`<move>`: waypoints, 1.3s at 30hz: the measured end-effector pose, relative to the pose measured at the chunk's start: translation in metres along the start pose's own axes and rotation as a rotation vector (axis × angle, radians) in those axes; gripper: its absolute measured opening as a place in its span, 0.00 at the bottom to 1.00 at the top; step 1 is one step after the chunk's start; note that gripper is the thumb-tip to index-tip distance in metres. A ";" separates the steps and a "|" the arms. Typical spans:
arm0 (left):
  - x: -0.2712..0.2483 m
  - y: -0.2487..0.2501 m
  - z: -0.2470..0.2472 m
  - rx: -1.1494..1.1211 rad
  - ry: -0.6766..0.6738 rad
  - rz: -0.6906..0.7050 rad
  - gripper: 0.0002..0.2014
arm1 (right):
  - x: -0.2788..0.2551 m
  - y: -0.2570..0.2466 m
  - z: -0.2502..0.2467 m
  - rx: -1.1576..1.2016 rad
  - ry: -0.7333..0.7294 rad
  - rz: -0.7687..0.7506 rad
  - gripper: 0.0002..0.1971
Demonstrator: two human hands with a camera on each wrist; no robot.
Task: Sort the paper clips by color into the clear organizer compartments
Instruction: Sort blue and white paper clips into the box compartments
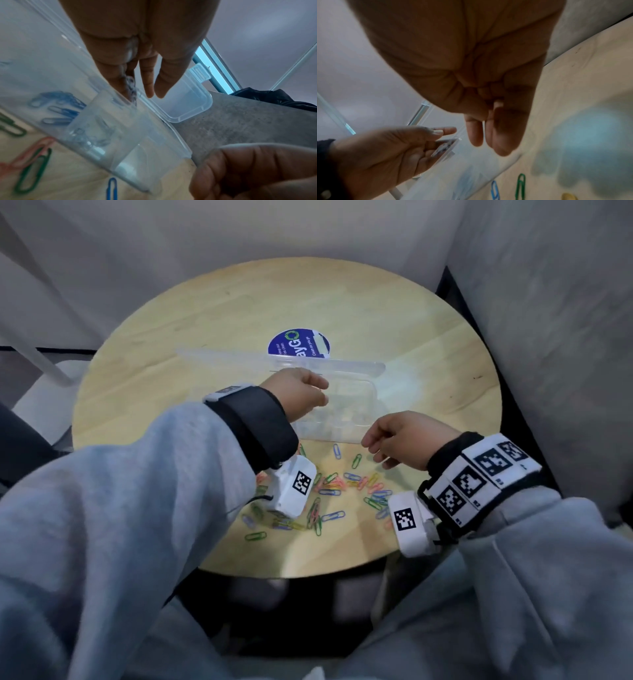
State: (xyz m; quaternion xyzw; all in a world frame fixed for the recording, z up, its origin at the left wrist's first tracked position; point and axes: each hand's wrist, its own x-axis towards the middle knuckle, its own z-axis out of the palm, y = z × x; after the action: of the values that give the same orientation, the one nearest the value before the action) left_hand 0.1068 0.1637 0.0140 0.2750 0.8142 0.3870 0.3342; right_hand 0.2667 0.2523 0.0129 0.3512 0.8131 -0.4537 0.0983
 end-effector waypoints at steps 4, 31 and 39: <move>-0.001 -0.005 -0.002 0.029 0.020 0.041 0.14 | 0.002 0.000 0.000 -0.039 0.006 -0.003 0.13; -0.055 -0.041 0.045 0.917 -0.295 0.272 0.10 | 0.021 -0.001 0.037 -0.606 -0.102 -0.002 0.11; -0.054 -0.039 0.046 0.915 -0.310 0.242 0.07 | 0.005 -0.001 -0.004 -0.358 0.000 0.009 0.11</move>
State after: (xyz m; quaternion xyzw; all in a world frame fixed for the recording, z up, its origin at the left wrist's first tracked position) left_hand 0.1681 0.1252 -0.0223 0.5404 0.8035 -0.0191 0.2490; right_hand 0.2628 0.2582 0.0134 0.3315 0.8793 -0.3015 0.1613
